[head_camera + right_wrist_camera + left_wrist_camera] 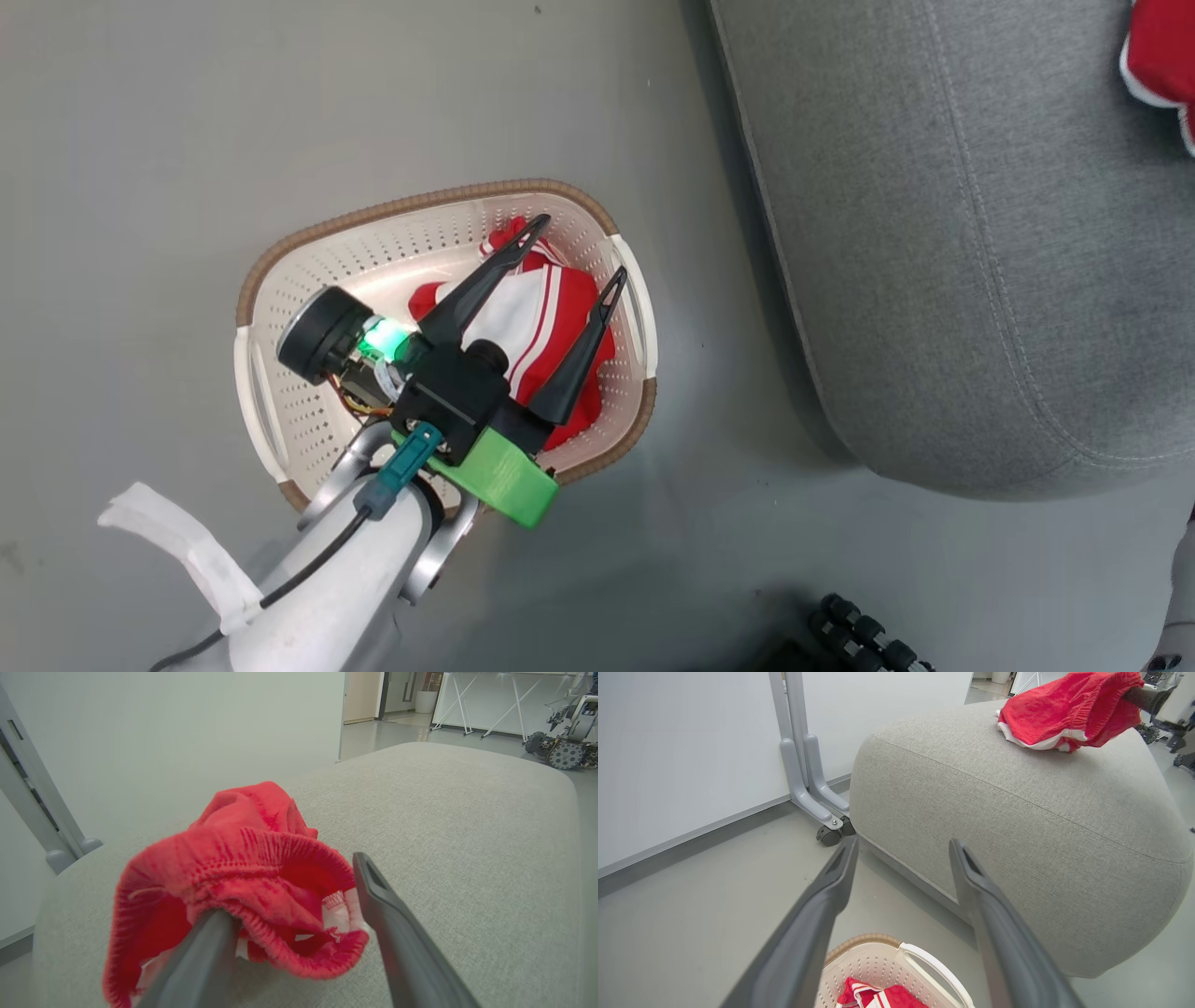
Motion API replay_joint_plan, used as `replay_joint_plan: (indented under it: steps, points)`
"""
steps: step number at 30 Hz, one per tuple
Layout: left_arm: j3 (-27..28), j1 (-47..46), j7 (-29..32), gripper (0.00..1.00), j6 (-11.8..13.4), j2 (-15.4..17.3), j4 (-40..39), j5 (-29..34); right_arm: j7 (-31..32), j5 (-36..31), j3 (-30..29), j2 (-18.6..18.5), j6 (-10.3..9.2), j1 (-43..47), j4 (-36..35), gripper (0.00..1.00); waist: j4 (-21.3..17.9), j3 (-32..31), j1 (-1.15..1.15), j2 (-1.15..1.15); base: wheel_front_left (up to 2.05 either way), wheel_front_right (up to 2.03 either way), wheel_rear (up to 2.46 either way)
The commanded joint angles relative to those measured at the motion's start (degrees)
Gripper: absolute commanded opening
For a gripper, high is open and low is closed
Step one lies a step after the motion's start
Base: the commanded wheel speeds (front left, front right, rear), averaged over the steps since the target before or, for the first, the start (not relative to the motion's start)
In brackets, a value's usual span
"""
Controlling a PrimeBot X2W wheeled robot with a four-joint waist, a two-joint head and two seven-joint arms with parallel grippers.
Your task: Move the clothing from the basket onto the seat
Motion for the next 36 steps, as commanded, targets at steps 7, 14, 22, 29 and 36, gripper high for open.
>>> replay_joint_plan:
  steps: [7, 14, 22, 29, 36]
  points:
    - [0.26, 4.53, -4.49, 1.0, 3.27, -2.54, 5.0, -0.98, -0.03, 1.45, 5.36, 3.6, 0.0, 12.43, -6.07, 1.0, 2.83, -11.72, -0.01, 0.0, 0.0, 0.0, 0.0]
    - [0.95, 9.62, -6.95, 1.0, 4.54, -6.16, 9.91, -3.55, -0.02, 1.17, 6.29, 4.81, -0.02, 22.74, -2.47, 1.0, 8.3, -20.37, -0.01, 0.0, 0.0, 0.0, 0.0]
    - [5.25, 16.59, -7.34, 1.0, 5.88, -8.48, 9.53, -5.43, -0.03, 6.19, 18.11, 4.65, -0.02, 29.09, 0.59, 1.0, 13.46, -27.6, -0.01, 0.0, 0.0, 0.0, 0.0]
    - [14.61, 23.56, -7.35, 1.0, 8.8, -9.3, 6.54, -3.57, -0.02, 2.66, 27.9, 4.67, -0.02, 30.91, -5.27, 1.0, 15.91, -32.78, -0.01, 0.0, 0.0, 0.0, 0.0]
    - [26.02, 31.01, -7.3, 1.0, 8.8, -11.6, 0.83, -0.02, -0.03, 3.44, 37.41, 4.71, -0.01, 34.44, -14.11, 1.0, 16.1, -36.45, -0.01, 0.0, 0.0, 0.0, 0.0]
